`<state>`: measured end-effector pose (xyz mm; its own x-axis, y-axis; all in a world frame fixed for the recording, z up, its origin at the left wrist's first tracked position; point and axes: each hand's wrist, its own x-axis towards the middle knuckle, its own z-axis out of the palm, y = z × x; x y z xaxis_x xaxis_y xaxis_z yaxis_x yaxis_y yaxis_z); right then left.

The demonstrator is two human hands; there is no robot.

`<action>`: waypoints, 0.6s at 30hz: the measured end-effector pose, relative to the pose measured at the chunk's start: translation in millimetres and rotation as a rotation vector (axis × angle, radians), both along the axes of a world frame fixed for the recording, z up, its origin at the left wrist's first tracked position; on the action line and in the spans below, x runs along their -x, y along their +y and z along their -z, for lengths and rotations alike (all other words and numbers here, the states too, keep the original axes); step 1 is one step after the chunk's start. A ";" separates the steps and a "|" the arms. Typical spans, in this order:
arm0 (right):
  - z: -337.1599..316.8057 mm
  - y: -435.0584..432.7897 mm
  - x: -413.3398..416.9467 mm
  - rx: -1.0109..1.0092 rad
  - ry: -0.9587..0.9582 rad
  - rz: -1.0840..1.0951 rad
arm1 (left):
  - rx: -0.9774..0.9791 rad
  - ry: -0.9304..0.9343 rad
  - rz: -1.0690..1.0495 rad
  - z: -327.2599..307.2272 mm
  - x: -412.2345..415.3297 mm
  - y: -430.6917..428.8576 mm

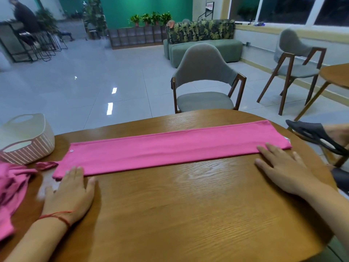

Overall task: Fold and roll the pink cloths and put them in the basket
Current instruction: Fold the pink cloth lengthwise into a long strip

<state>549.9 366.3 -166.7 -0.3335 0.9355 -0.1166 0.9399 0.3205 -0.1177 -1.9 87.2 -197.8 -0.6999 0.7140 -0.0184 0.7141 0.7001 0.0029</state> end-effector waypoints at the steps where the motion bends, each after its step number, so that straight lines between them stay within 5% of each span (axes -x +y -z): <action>1: 1.3 5.9 -11.9 -0.010 0.001 0.048 | -0.007 0.006 -0.020 -0.2 6.3 -4.4; 10: -14.6 10.1 7.9 -0.095 -0.044 0.128 | -0.047 -0.029 -0.043 -13.2 -12.6 14.2; 18: -1.5 -40.0 197.0 0.107 0.108 -0.522 | -0.052 -0.247 0.575 -24.9 -132.7 129.9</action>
<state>353.0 326.3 -165.1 -0.7662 0.6268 -0.1419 0.6397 0.7225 -0.2623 130.7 217.1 -172.9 -0.1832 0.9794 -0.0852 0.9504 0.1986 0.2394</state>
